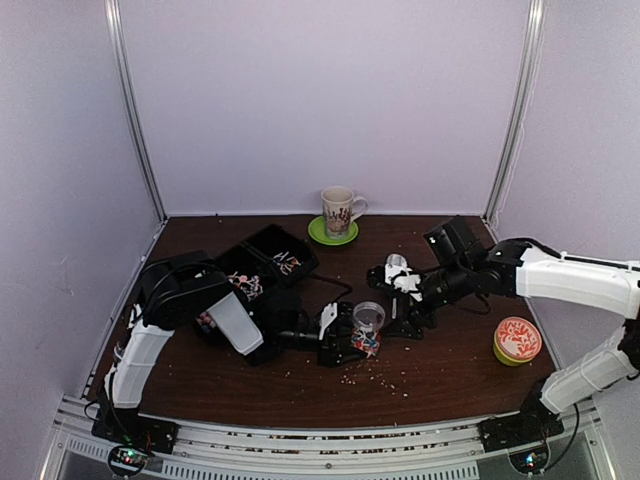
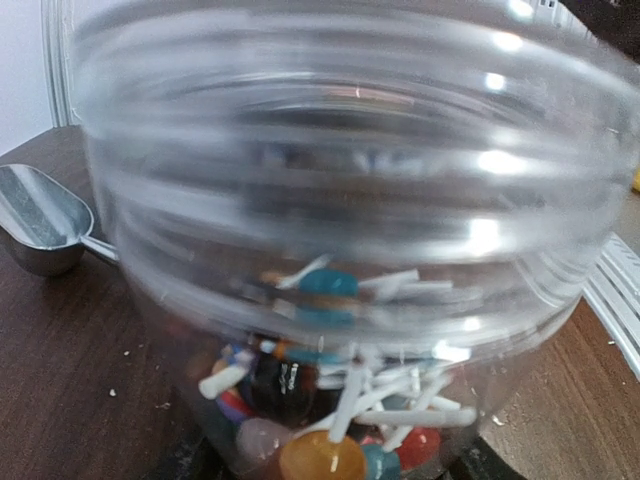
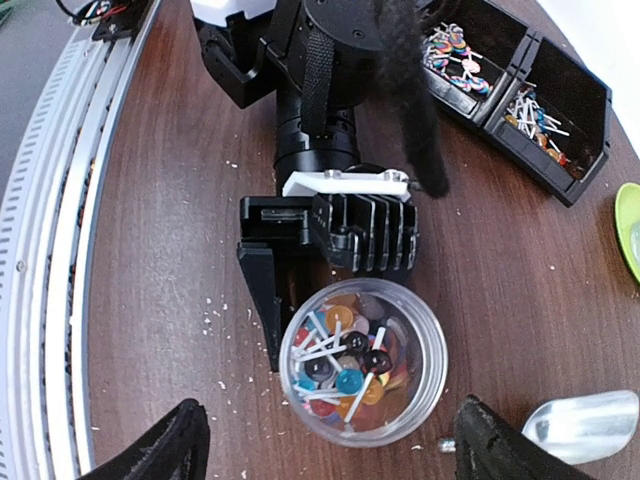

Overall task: Pack the candies
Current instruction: Screw the box lid onto the packing bottle.

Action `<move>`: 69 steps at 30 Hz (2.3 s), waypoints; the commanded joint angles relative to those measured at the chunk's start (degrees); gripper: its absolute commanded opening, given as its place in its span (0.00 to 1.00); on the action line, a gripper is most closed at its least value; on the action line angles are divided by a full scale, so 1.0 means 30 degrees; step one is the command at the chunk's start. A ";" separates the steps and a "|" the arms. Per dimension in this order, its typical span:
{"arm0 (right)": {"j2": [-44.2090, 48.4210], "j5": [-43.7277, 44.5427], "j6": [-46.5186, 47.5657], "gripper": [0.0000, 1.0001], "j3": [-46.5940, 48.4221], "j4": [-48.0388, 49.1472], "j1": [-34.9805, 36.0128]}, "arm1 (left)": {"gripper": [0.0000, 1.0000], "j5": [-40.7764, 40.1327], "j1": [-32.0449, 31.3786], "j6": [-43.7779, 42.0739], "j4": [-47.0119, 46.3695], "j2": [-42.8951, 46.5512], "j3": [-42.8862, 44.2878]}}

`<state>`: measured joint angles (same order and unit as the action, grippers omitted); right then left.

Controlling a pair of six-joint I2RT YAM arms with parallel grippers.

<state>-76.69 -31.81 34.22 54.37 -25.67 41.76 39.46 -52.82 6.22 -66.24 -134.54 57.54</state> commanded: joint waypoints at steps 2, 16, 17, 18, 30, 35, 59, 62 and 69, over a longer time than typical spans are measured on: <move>-0.2201 -0.0060 0.3313 0.84 0.2629 -0.2641 0.0026 | 0.29 0.0966 0.0145 0.0271 -0.0745 -0.0367 0.0431; -0.4553 -0.0465 0.2595 0.80 0.4387 -0.3332 0.0057 | 0.27 0.0854 0.0145 0.0319 -0.0331 -0.0500 0.0650; -0.4683 -0.0539 0.2495 0.80 0.4455 -0.3278 0.0056 | 0.27 0.0825 0.0145 0.0317 -0.0278 -0.0486 0.0691; -0.4751 -0.0618 0.2384 0.79 0.4497 -0.3231 0.0055 | 0.27 0.0821 0.0141 0.0316 -0.0245 -0.0495 0.0707; -0.5263 -0.0373 0.0772 0.64 0.4449 -0.3143 0.0339 | 0.27 -0.1419 0.0138 0.0326 0.0010 -0.0265 0.0384; -0.4720 0.0575 -0.0843 0.64 0.3647 -0.2182 0.0526 | 0.27 -0.2810 0.0145 0.0402 0.0017 -0.0069 0.0136; -0.3882 0.7594 -0.8167 0.66 0.1738 0.1421 0.2464 | 0.28 -0.5941 0.0057 0.0853 0.0835 0.0864 -0.0354; -0.3772 0.8067 -0.8755 0.67 0.1914 0.1397 0.2542 | 0.28 -0.6013 0.0028 0.0857 0.0917 0.0915 -0.0356; -0.3504 0.7389 -0.8479 1.00 0.2136 0.1066 0.2590 | 0.28 -0.6042 -0.0002 0.0806 0.1004 0.0960 -0.0345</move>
<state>-88.64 -8.73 8.45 60.93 -20.10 49.01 23.92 -53.39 7.40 -65.06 -133.19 56.90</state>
